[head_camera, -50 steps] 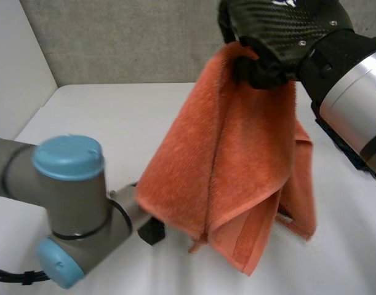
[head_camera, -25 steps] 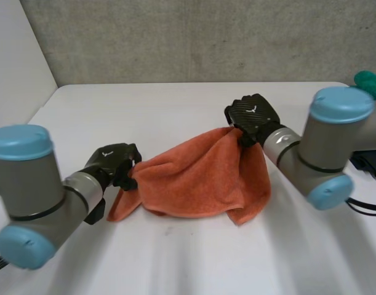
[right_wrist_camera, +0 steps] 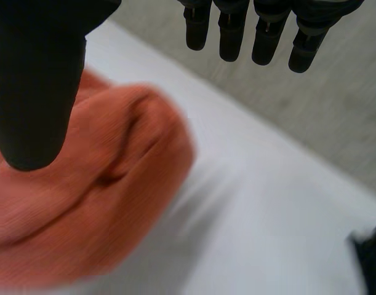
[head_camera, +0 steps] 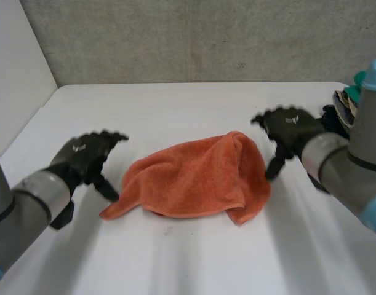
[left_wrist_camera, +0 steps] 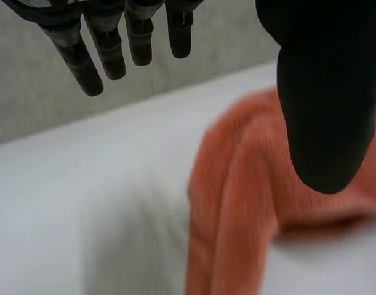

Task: Fold the laundry.

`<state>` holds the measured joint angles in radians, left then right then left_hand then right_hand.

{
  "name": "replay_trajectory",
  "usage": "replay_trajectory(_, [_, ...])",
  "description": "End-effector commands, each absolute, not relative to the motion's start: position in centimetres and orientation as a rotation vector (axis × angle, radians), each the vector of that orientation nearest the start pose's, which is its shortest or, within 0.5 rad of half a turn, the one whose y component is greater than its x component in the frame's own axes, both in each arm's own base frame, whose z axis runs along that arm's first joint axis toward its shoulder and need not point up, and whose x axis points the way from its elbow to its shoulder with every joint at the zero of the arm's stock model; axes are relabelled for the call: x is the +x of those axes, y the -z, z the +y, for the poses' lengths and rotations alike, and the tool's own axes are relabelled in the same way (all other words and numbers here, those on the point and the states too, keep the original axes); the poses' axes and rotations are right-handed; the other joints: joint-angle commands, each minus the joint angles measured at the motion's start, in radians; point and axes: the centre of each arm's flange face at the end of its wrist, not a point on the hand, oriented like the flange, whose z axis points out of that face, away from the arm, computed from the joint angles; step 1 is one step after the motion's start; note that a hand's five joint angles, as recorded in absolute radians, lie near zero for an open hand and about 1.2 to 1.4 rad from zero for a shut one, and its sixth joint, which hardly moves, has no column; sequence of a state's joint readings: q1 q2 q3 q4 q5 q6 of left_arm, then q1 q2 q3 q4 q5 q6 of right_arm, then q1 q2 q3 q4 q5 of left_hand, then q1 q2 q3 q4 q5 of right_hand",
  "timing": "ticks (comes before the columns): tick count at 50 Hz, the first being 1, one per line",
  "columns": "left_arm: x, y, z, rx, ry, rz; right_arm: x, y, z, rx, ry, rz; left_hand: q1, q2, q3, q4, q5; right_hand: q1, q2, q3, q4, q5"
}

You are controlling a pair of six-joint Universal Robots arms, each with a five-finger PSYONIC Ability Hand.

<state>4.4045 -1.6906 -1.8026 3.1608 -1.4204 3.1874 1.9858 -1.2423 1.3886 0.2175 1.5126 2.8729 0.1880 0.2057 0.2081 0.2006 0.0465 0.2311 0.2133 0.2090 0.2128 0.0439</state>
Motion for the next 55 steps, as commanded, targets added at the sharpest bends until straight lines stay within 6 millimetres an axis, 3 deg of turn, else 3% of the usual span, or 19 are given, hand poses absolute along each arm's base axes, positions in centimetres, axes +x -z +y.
replay_trajectory(1, [-20.6, -16.7, -22.0, 0.792, 1.638, 2.758, 25.7, -20.1, -21.7, -0.964, 1.359, 2.352, 0.108, 0.090, 0.088, 0.095, 0.075, 0.090, 0.108, 0.112, 0.108, 0.103])
replay_trajectory(10, [-20.6, -14.2, -23.1, 0.820, 1.503, 2.824, 27.1, -16.6, -21.4, -1.050, 1.478, 2.274, 0.134, 0.116, 0.114, 0.121, 0.101, 0.172, 0.190, 0.195, 0.191, 0.185])
replay_trajectory(24, [-22.3, -12.8, -25.4, 0.827, 1.627, 2.781, 27.2, -15.2, -21.9, -1.028, 1.528, 2.311, 0.160, 0.143, 0.140, 0.148, 0.127, 0.231, 0.249, 0.253, 0.249, 0.244])
replay_trajectory(29, [-23.2, -12.6, -25.7, 0.859, 1.646, 2.770, 27.2, -15.3, -22.3, -0.999, 1.552, 2.306, 0.322, 0.304, 0.301, 0.309, 0.288, 0.240, 0.258, 0.262, 0.258, 0.253])
replay_trajectory(39, [-24.0, -13.0, -26.5, 0.867, 1.694, 2.723, 27.1, -15.5, -23.4, -0.802, 1.532, 2.329, 1.196, 1.179, 1.176, 1.184, 1.163, 0.140, 0.158, 0.162, 0.159, 0.153])
replay_trajectory(47, [-23.3, -14.7, -27.2, 0.776, 1.751, 2.638, 27.6, -14.5, -23.0, -0.744, 1.347, 2.408, 1.208, 1.191, 1.188, 1.196, 1.175, 0.120, 0.137, 0.142, 0.138, 0.132])
replay_trajectory(55, [-22.7, -15.7, -27.6, 0.770, 1.785, 2.614, 29.4, -13.8, -23.5, -0.787, 1.371, 2.355, 1.208, 1.191, 1.188, 1.196, 1.175, 0.134, 0.152, 0.156, 0.152, 0.147])
